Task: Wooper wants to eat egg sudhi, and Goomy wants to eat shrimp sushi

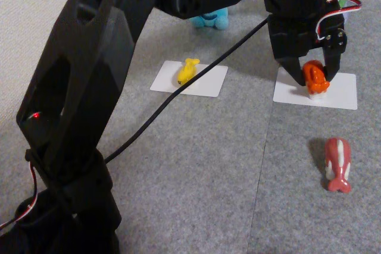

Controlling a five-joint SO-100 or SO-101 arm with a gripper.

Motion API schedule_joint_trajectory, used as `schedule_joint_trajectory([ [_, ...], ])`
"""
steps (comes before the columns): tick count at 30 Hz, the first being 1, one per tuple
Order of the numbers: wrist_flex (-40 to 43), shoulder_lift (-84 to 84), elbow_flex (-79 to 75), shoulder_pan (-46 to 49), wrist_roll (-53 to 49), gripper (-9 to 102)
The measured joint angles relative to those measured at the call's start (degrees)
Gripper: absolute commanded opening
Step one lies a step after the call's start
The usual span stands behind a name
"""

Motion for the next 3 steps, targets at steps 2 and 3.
schedule_joint_trajectory([
  [2, 0.0, 0.0, 0.0, 0.0, 0.0, 19],
  [3, 0.0, 0.0, 0.0, 0.0, 0.0, 19],
])
